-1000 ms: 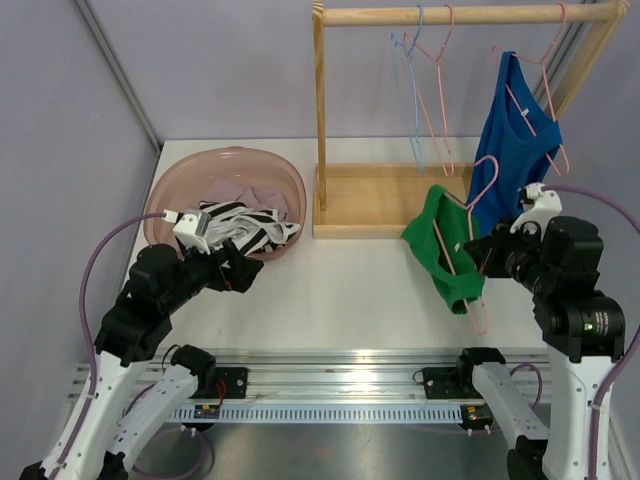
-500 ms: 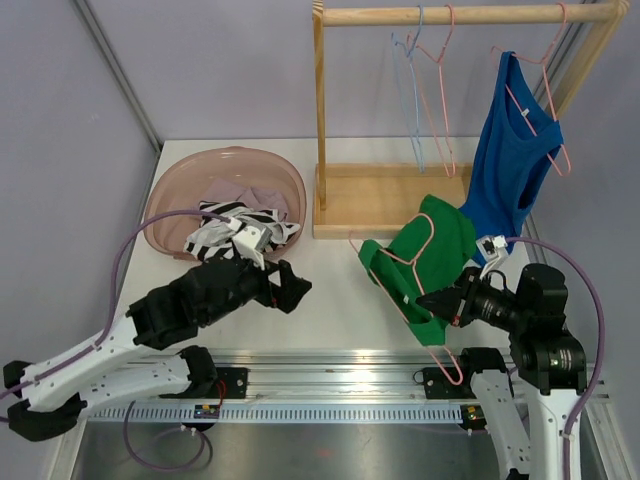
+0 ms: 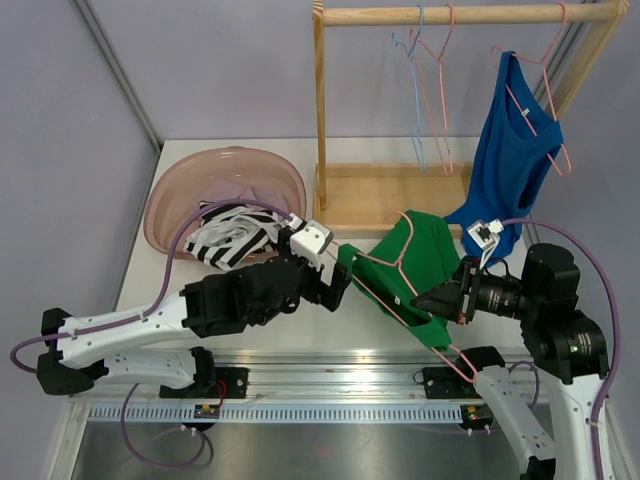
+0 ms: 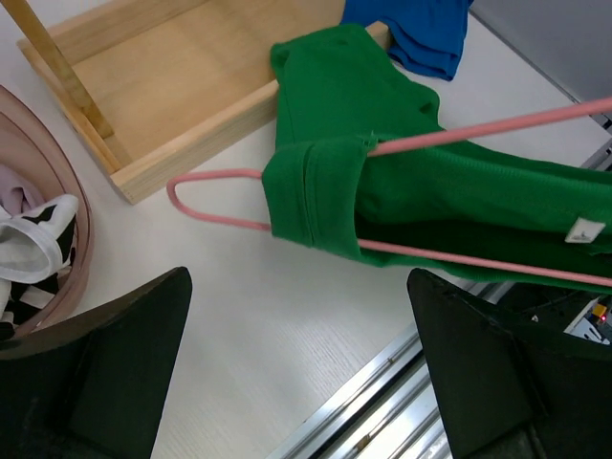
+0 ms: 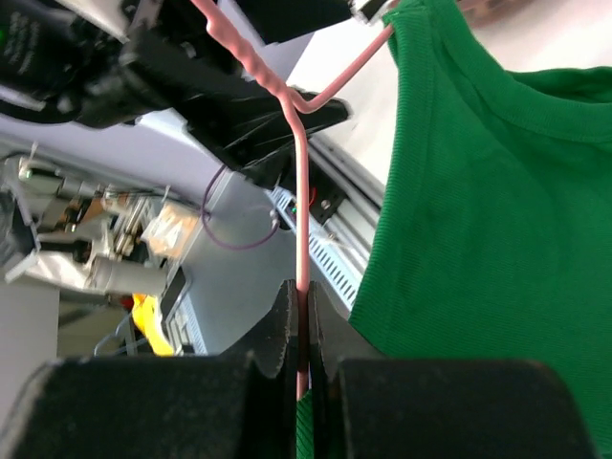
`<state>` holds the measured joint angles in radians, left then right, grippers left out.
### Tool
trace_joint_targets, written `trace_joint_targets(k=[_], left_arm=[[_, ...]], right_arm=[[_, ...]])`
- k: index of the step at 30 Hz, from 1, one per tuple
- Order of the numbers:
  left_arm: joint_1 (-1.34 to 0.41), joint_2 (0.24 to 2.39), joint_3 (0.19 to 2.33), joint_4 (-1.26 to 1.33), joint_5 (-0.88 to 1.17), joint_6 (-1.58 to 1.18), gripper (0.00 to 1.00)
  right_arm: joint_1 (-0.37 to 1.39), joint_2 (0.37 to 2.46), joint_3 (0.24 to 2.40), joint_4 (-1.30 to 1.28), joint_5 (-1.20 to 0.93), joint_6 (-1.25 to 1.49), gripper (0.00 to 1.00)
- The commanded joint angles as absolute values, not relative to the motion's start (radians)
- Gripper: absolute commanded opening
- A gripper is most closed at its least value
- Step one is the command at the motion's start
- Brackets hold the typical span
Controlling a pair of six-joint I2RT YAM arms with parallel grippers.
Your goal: Remove the tank top from the hanger
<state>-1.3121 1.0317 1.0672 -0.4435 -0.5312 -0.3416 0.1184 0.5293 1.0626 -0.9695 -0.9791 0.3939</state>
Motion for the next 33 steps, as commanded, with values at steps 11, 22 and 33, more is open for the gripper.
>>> trace_joint_targets(k=[11, 22, 33], left_arm=[[-1.316, 1.043, 1.094, -0.301, -0.598, -0.276, 0.77], [-1.315, 1.052, 1.078, -0.256, -0.69, -0.27, 0.36], [-1.177, 0.87, 1.04, -0.558, -0.986, -0.579, 0.0]], right_arm=[[0.224, 0.635, 1.18, -0.853, -1.074, 0.432, 0.0], [0.319, 0.705, 1.295, -0.934, -1.042, 0.384, 0.0], [0.544, 0.851, 1.459, -1.146, -0.856, 0.138, 0.0]])
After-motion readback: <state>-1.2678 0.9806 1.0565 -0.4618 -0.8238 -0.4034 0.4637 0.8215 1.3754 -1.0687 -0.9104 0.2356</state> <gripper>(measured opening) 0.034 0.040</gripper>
